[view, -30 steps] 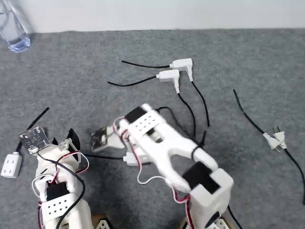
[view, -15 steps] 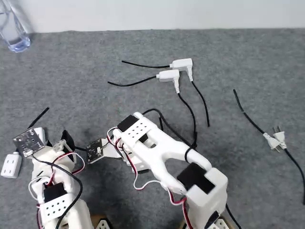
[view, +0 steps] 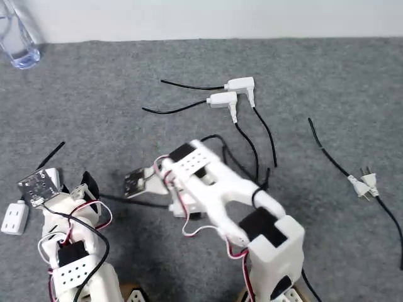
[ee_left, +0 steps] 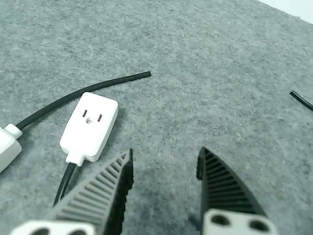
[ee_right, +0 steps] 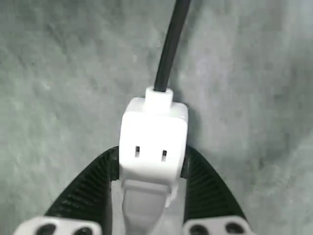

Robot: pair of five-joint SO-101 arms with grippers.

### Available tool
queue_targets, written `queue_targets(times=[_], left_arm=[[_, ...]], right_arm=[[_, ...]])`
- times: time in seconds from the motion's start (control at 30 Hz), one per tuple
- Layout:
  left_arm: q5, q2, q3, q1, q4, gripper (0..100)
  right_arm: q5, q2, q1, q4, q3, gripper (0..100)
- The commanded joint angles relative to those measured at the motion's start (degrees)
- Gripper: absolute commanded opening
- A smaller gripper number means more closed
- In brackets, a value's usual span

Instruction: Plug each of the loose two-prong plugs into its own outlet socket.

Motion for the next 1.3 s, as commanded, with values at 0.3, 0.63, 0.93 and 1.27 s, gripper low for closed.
queue_targets(times=[0.3, 0.63, 0.93, 1.27], left_arm=[[-0.2, -0.6, -1.3, -0.2, -0.9, 21], [-0.2, -0.6, -1.3, -0.1, -0.9, 21], [-0.2, -0.5, -1.0, 0.7, -0.9, 21], [-0.4, -0.5, -0.3, 1.9, -0.9, 21]], right_arm=[[9.1, -28.2, 20.3, 8.1, -5.9, 0.8], [9.4, -26.9, 35.1, -14.7, -13.0, 0.8], [9.4, -13.7, 37.3, -49.8, -13.2, 0.8], [10.6, 15.8, 37.1, -95.6, -19.1, 0.9]])
